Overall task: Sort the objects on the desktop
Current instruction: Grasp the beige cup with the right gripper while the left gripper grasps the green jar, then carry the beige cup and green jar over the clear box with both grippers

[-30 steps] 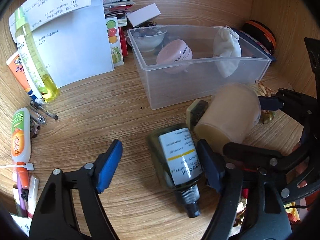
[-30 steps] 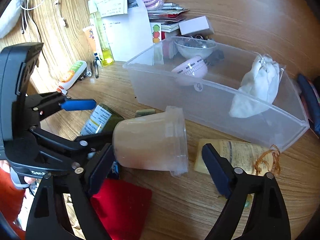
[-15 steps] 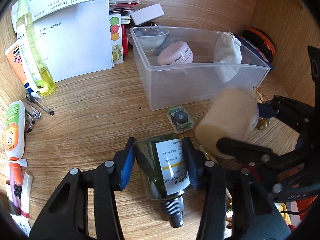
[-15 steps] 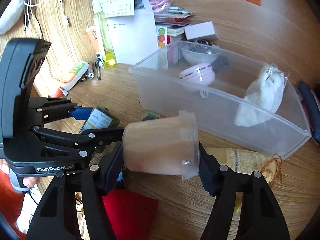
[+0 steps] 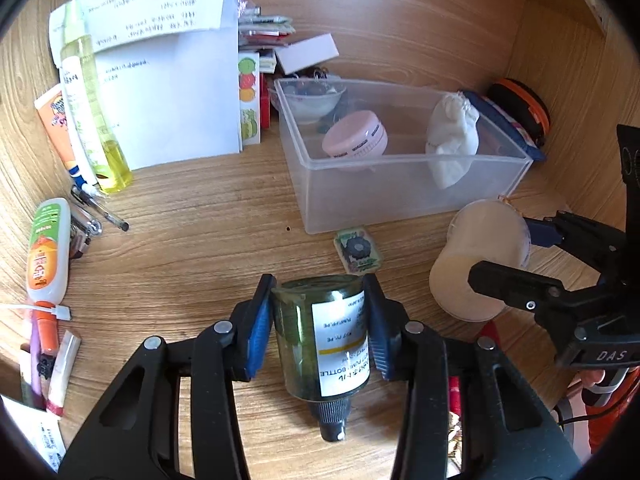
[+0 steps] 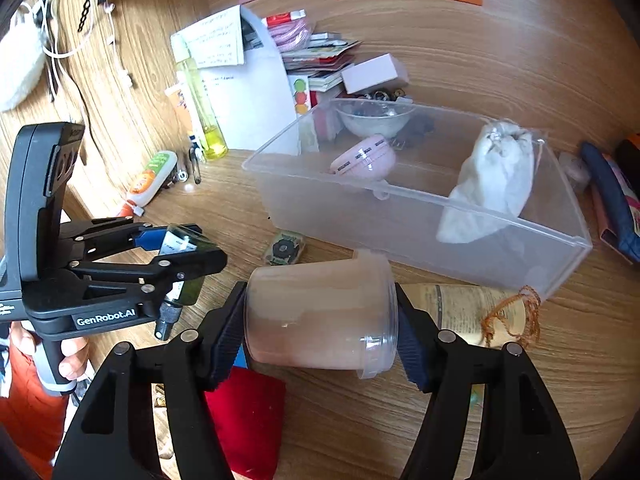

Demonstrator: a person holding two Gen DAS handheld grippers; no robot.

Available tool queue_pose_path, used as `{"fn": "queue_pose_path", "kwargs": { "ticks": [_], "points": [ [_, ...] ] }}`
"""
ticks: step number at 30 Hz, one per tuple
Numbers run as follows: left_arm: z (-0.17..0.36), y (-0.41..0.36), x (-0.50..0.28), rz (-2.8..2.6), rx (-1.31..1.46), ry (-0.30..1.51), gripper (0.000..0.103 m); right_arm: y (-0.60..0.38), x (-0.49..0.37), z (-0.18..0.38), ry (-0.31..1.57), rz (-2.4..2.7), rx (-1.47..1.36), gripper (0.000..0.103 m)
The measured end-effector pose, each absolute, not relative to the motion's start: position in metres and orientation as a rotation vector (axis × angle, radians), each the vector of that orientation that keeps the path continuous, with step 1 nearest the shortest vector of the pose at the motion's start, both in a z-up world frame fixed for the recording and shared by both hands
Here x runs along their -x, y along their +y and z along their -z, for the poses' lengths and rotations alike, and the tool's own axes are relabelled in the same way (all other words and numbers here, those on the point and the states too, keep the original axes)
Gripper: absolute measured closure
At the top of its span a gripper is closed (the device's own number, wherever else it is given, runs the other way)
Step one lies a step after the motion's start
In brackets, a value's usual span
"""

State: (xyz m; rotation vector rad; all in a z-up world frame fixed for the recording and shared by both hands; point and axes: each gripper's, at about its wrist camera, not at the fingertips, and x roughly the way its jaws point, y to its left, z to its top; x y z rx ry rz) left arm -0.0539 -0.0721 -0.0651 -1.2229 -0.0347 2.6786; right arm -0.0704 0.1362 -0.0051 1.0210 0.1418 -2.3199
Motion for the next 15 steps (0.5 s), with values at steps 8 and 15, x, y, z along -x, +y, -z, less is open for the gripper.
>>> {"fn": "queue_pose_path", "kwargs": {
  "ticks": [8,15],
  "points": [
    [0.045,-0.069,0.040,-2.710,1.156,-0.057,0.061,0.148,0.059,-0.014,0.154,2.360,-0.953,0.040],
    [0.032,-0.064,0.035,-2.723,1.108,-0.076,0.062,0.166,0.056,-0.032,0.156,2.393,-0.914,0.040]
  ]
}}
